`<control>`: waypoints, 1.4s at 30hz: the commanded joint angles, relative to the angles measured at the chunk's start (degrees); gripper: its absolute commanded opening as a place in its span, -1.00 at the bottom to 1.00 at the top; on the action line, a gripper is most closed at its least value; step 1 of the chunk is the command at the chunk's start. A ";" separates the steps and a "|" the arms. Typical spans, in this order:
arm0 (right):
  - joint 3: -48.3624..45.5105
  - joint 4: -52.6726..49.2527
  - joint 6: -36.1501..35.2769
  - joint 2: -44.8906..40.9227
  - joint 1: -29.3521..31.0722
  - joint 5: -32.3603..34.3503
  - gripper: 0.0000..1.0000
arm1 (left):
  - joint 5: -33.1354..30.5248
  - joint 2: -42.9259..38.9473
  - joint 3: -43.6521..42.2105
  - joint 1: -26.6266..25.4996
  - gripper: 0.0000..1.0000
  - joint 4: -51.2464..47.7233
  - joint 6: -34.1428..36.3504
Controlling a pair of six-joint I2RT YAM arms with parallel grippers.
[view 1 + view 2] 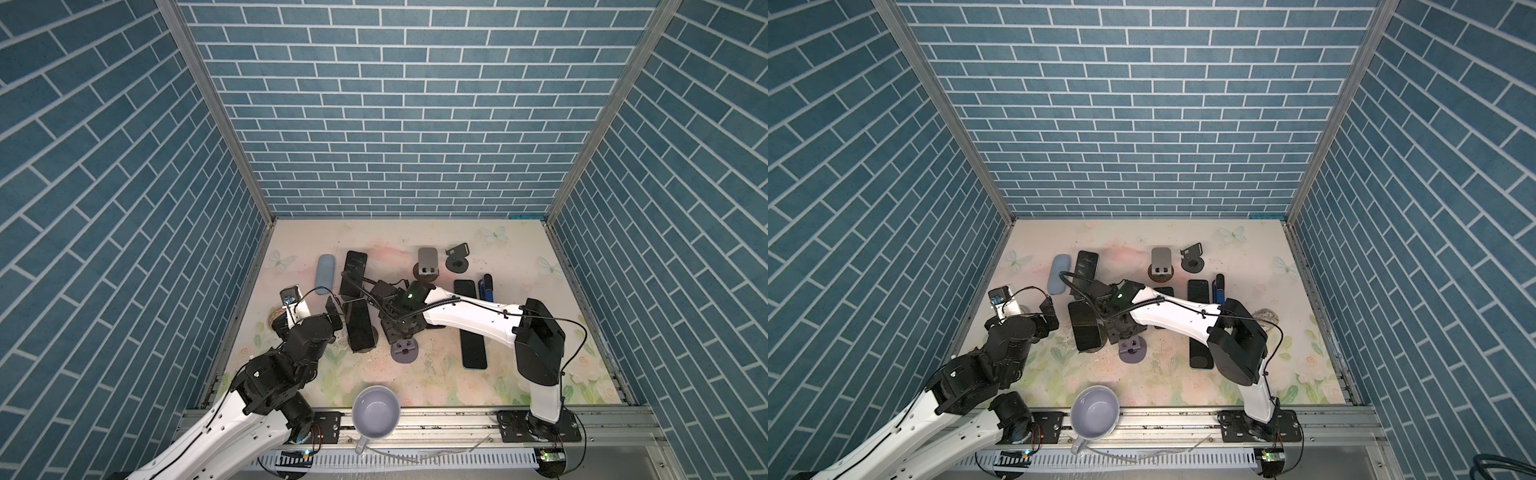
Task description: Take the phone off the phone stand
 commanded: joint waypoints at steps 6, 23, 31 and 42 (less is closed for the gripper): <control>0.89 4.13 -4.71 -2.67 -5.36 -1.44 0.01 | -1.53 0.56 -0.73 0.32 0.99 0.33 -0.05; 24.63 0.68 -15.02 11.96 -17.21 -7.66 0.00 | -2.12 8.82 -0.04 0.34 0.99 7.16 3.65; 37.68 -1.33 -18.43 20.94 -20.84 -8.56 0.01 | -2.53 13.63 1.37 1.38 0.99 11.95 6.87; 45.15 -1.36 -19.94 27.32 -23.20 -10.70 0.01 | 3.45 18.36 2.17 6.07 0.99 14.38 6.90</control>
